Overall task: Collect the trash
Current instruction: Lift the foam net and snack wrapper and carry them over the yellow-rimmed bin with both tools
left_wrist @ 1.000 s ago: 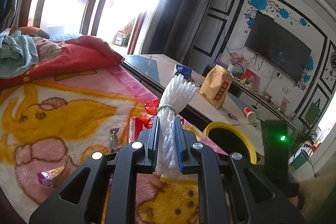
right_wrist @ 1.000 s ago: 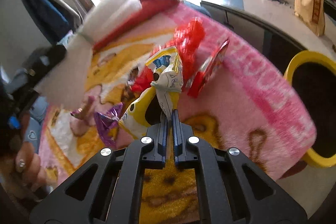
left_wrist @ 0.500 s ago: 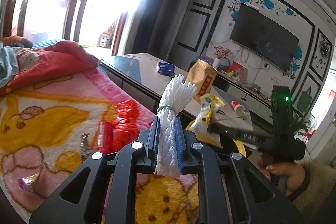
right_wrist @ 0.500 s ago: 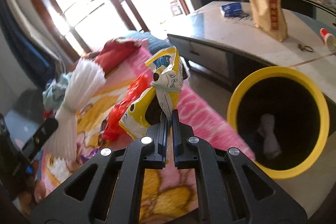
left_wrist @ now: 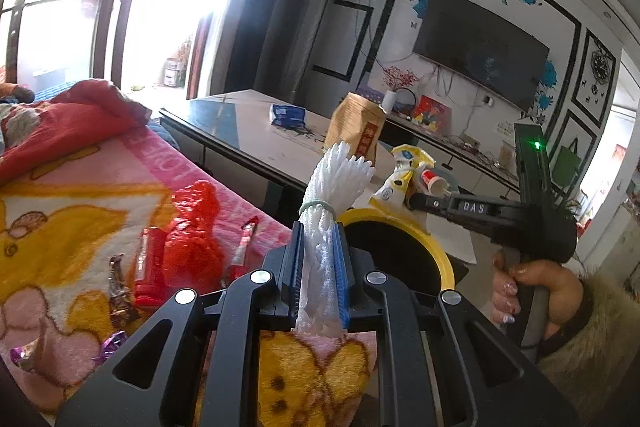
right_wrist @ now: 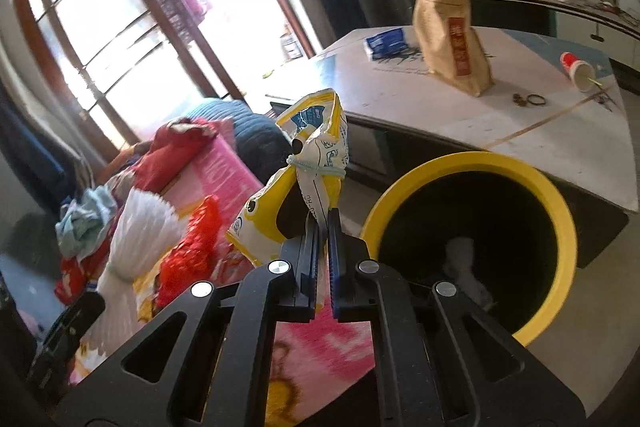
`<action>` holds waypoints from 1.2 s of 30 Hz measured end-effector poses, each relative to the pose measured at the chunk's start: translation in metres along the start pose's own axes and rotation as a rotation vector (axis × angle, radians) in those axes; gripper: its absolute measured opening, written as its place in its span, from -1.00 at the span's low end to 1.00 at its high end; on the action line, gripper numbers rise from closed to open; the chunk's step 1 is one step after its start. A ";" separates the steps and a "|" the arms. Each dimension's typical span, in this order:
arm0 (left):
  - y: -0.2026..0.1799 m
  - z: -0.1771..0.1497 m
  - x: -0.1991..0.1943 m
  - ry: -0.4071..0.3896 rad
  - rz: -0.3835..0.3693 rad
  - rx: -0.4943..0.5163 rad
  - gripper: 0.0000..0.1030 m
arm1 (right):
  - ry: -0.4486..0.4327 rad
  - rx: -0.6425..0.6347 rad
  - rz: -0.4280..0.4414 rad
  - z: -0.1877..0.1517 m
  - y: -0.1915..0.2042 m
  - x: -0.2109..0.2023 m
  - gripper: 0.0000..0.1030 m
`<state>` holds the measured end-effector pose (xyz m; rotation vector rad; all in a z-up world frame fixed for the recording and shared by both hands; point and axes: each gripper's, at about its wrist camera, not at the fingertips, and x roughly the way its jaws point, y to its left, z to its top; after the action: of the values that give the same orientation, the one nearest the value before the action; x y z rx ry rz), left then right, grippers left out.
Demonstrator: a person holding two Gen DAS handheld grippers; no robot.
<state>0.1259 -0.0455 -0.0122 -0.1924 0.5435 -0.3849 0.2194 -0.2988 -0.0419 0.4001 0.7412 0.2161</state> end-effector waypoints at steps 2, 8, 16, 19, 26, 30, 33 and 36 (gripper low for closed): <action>-0.004 -0.001 0.004 0.008 -0.008 0.010 -0.73 | -0.005 0.016 -0.014 0.002 -0.009 -0.001 -0.96; -0.017 -0.003 0.021 0.036 -0.029 0.040 -0.73 | -0.014 0.058 -0.059 0.007 -0.031 -0.001 -0.96; -0.033 -0.013 0.045 0.083 -0.054 0.080 -0.73 | -0.024 0.090 -0.118 0.012 -0.055 0.001 -0.96; -0.041 -0.016 0.058 0.106 -0.065 0.098 -0.73 | -0.030 0.094 -0.145 0.012 -0.061 0.000 -0.96; -0.058 -0.023 0.085 0.143 -0.087 0.133 -0.73 | -0.032 0.119 -0.205 0.015 -0.088 0.002 -0.96; -0.067 -0.026 0.103 0.168 -0.098 0.143 -0.73 | -0.019 0.145 -0.234 0.013 -0.104 0.005 -0.96; -0.071 -0.028 0.115 0.187 -0.105 0.142 -0.73 | -0.001 0.162 -0.246 0.011 -0.114 0.010 -0.96; -0.075 -0.029 0.125 0.199 -0.107 0.142 -0.73 | 0.020 0.182 -0.251 0.007 -0.122 0.015 -0.96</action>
<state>0.1860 -0.1668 -0.0735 -0.0461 0.7007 -0.5488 0.2412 -0.4059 -0.0980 0.4731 0.8258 -0.0840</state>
